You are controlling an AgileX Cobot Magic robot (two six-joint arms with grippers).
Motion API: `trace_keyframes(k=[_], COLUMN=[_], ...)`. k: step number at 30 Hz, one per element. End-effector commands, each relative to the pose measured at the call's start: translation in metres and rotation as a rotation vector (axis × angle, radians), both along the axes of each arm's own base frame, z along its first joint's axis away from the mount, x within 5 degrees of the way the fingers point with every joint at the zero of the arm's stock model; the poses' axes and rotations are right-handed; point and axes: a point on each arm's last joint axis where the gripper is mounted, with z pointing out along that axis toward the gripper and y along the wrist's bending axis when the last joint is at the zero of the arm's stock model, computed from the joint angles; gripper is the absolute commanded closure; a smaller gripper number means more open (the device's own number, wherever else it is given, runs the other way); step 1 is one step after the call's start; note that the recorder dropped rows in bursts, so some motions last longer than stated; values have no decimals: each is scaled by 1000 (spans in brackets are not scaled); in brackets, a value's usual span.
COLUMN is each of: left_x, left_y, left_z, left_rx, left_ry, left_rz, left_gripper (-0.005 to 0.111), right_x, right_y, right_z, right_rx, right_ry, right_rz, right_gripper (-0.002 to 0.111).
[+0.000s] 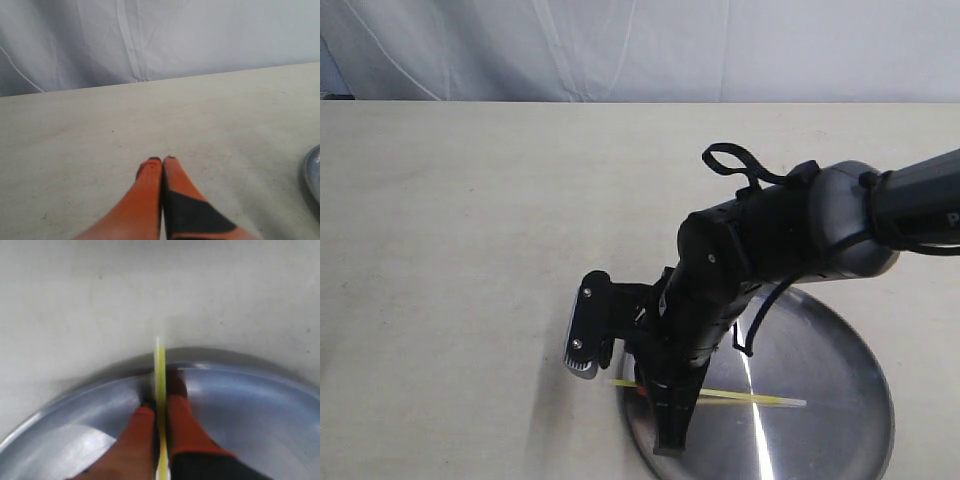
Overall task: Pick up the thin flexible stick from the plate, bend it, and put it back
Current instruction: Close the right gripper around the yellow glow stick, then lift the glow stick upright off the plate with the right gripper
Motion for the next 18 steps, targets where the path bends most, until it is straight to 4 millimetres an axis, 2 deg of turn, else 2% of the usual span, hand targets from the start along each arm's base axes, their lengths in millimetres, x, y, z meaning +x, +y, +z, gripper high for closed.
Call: trace_keyframes(k=[1,5,9,10,13,14,15,16,18], left_x=[0,0,0,0,0,0,0,0,0], left_y=[0,0,0,0,0,0,0,0,0], left_z=[0,-1,-1,-1,-1,-1,-1,-1,-1], left_rx=[-4,-4,-4,-4,-4,-4,-4,-4,-4], left_ry=[-8,-6,-6,-6,-6,-6,-6,-6,-6], left_rz=[-4,-4,-4,-4,-4,-4,-4,-4,-4], left_gripper=[107,107,107,107,107,107,107,107,107], right_x=[-2,-3,-4,-5,-8,-10,-11,-14,-18], right_y=[0,-1,-4,-6,-8,-10,-11,-14,-20], right_z=[1,21,54,74,104,126,135,155,179], right_rx=[-8,39,128,197,337,454,502,620,753], right_ry=[16,-8,-47,-71,-94,-117,-125,-138,-134], right_rz=[9,-29,-128,-210,-321,-382,-404,-467,-538], right_gripper=[109,109,109,109,109,109,109,109,109])
